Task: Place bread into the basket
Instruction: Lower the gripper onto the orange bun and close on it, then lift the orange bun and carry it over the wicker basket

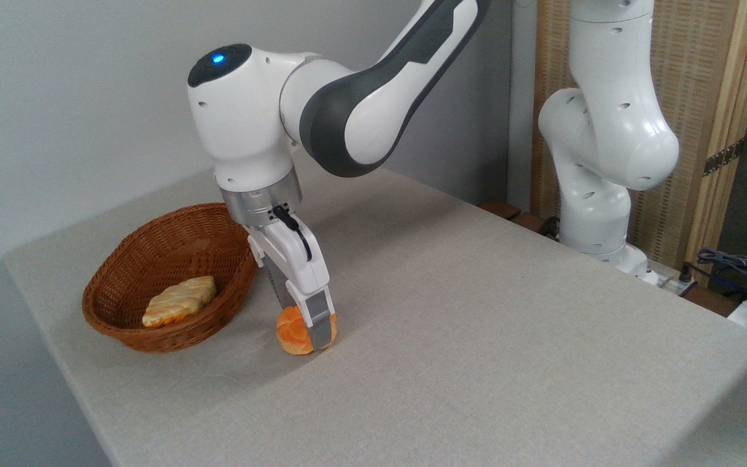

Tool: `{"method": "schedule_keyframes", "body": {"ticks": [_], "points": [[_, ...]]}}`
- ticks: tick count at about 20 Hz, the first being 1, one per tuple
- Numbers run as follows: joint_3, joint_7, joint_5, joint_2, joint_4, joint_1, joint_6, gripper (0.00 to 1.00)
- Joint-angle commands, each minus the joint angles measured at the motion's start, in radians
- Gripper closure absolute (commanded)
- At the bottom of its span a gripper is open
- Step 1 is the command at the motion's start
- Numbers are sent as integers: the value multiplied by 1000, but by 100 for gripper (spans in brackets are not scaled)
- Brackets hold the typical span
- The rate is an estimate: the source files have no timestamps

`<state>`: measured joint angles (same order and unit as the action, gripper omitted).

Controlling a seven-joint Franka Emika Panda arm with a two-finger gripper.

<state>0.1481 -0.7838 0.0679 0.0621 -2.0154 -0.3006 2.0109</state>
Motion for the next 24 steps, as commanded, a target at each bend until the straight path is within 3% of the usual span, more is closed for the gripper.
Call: {"method": "schedule_keyframes", "body": {"ticks": [1,2,3,15,18,24], "points": [[5,-20,-16,7,-2,-8,22,31],[5,-20,-14,12,0,-6,22,45],[5,-20,-11,12,0,-6,22,50],[5,-15,-5,-1,15,-8,5,50],[4,-11,0,-14,79,-8,-69,49],[-83,132,84,11,251,-8,-93,48]]}}
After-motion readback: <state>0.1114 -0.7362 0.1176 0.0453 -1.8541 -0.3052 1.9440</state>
